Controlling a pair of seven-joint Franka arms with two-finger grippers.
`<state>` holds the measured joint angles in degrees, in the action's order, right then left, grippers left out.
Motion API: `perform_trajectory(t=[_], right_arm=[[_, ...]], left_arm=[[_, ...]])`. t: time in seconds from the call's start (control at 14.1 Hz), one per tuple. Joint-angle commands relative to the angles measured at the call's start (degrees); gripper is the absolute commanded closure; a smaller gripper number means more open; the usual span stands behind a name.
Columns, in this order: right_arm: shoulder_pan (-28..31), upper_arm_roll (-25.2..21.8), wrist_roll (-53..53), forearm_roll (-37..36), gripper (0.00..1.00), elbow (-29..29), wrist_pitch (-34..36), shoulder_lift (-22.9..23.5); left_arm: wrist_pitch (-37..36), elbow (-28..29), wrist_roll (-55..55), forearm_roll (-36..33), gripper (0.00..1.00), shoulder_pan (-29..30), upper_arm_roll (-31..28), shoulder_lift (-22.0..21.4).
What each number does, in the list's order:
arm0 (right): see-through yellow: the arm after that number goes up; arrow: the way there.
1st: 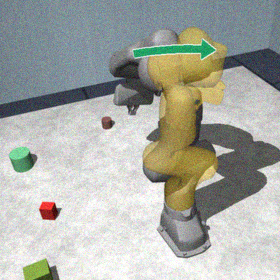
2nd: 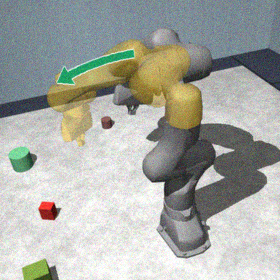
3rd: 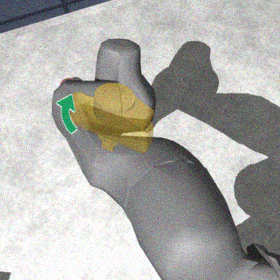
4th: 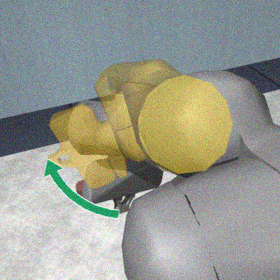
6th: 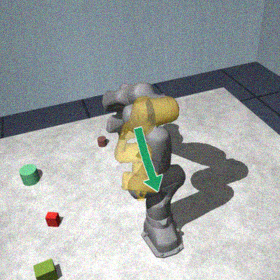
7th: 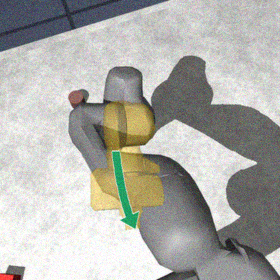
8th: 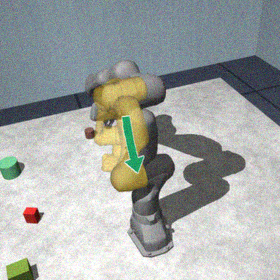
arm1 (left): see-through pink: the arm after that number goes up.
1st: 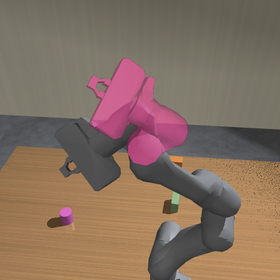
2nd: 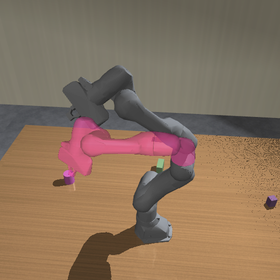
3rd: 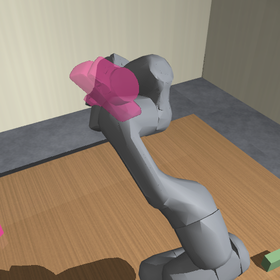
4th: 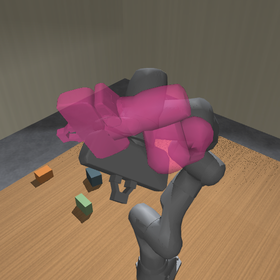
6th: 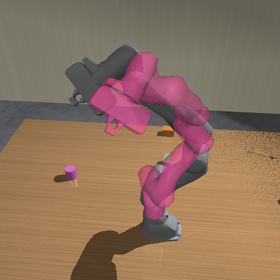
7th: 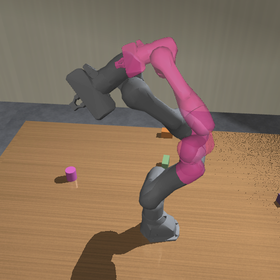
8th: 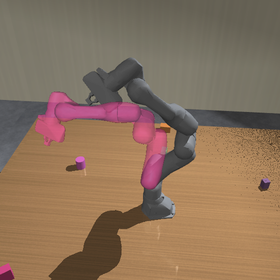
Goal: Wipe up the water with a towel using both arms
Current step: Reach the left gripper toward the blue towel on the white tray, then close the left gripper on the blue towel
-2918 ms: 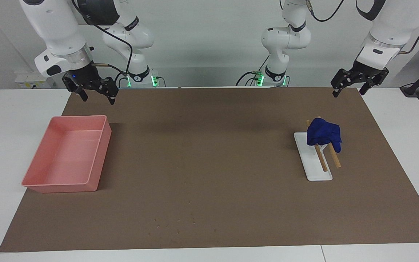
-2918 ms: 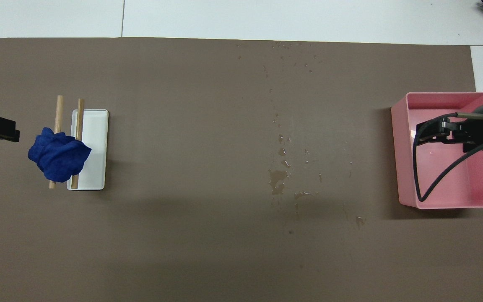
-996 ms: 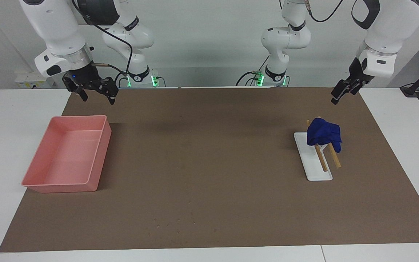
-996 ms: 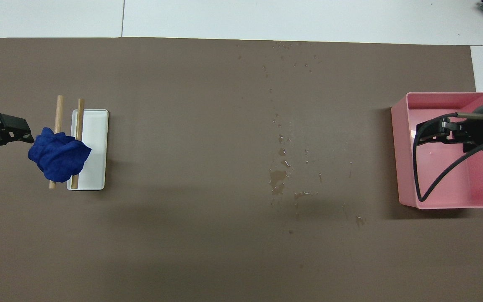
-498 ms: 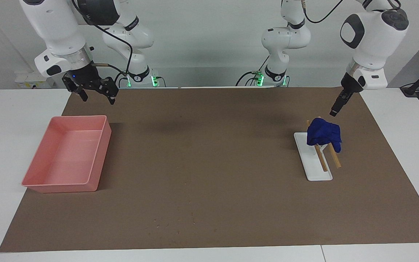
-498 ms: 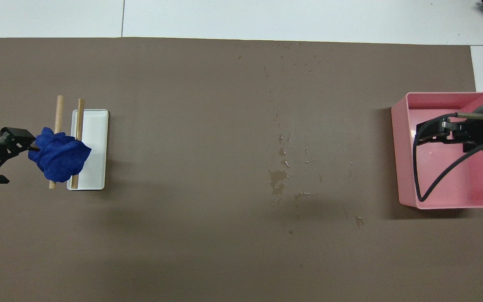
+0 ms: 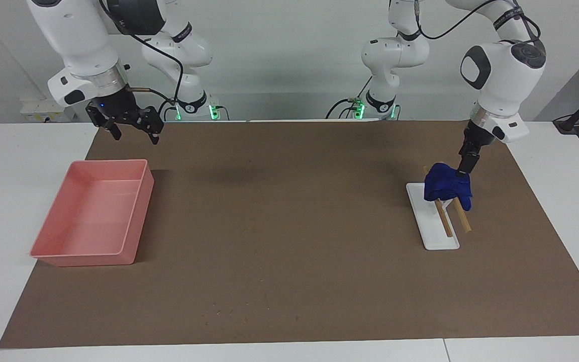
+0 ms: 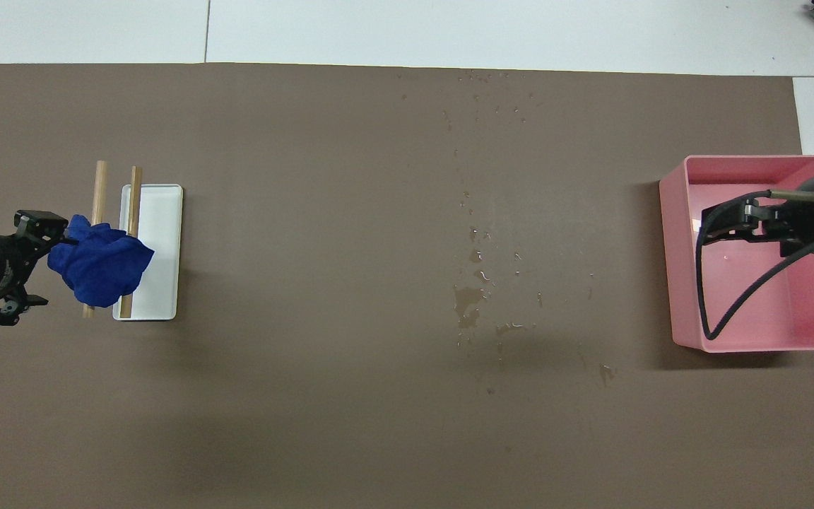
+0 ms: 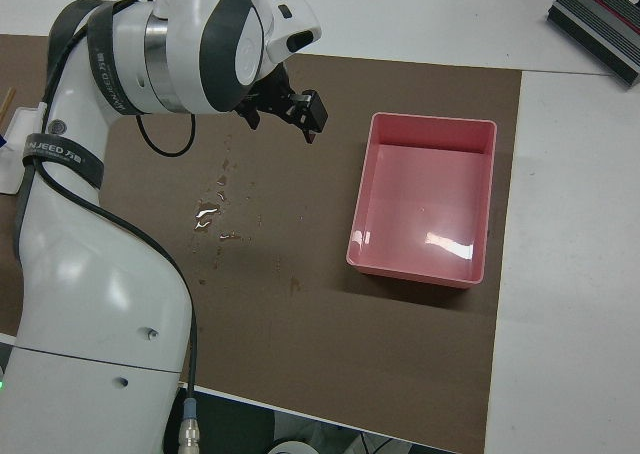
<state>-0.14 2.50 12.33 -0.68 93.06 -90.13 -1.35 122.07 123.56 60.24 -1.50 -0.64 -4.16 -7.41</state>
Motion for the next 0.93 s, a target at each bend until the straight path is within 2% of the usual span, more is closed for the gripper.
perform_trajectory(t=[0.0, 0.78, 0.85], right_arm=[[0.9, 0.4, -1.0, 1.1, 0.0, 1.5, -0.4, -1.4], [0.9, 0.4, -1.2, 1.1, 0.0, 1.5, 0.1, -1.4], [0.9, 0.5, -1.0, 1.1, 0.0, 1.5, 0.0, -1.4]], left_arm=[[4.1, 1.6, 4.7, 0.5, 0.0, 0.2, 0.4, 1.5], [7.3, 1.5, 6.7, 0.6, 0.0, -2.8, 0.6, 5.0], [7.5, 1.5, 6.6, 0.6, 0.07, -2.7, 0.6, 5.0]])
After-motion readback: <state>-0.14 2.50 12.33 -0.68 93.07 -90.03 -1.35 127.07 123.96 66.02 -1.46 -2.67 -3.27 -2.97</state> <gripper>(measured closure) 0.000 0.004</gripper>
